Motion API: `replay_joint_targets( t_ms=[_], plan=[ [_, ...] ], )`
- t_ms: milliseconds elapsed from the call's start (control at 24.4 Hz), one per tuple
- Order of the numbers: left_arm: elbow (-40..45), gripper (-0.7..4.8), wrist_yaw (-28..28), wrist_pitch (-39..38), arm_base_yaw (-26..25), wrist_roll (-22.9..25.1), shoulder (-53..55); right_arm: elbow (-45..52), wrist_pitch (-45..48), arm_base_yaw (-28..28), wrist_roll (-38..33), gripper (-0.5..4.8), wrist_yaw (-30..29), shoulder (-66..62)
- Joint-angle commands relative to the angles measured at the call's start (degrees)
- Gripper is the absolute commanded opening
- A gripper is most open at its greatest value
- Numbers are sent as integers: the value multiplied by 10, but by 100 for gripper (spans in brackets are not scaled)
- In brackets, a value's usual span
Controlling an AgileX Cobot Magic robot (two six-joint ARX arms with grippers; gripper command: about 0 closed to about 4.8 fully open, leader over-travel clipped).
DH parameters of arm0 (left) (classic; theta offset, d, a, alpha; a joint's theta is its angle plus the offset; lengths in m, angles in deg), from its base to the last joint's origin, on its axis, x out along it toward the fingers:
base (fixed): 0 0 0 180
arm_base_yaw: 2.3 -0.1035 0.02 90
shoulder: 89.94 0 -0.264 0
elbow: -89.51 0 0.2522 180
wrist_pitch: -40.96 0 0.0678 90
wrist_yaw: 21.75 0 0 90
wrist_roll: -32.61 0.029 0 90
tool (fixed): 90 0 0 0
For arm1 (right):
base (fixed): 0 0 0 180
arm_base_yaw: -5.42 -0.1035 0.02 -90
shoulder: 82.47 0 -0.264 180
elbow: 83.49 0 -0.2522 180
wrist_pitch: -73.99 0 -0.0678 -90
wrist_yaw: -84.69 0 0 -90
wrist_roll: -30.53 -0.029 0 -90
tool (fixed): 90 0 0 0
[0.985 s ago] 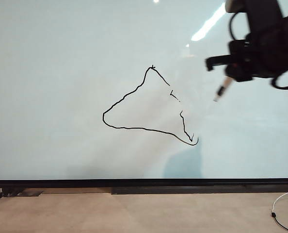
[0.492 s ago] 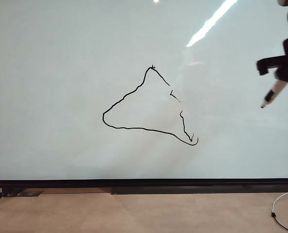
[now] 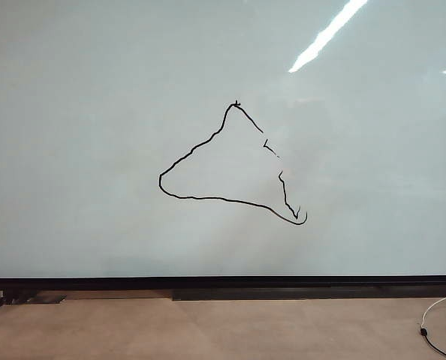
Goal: Pick up the pen on the shelf to the right of the whiteboard and draw a triangle.
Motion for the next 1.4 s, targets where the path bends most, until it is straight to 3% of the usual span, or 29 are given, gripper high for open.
replay_joint_targets(
  t_ms=[41, 164, 616, 862, 1067, 1395],
  plan=[
    [-2, -5, 0, 5, 0, 0, 0, 0, -102, 0, 14, -7, 18, 106],
    [-2, -5, 0, 5, 0, 0, 0, 1, -205, 1, 28, -6, 17, 227],
    [-2, -5, 2, 0, 0, 0, 0, -2, -223, 35, 48, -6, -18, 223],
    [-2, -5, 2, 0, 0, 0, 0, 10, -190, 119, 48, -6, -118, 223],
    [-2, -5, 2, 0, 0, 0, 0, 20, -170, 250, 7, -6, -259, 223],
    [-2, -5, 2, 0, 0, 0, 0, 20, -157, 333, -8, -6, -305, 223]
  ],
)
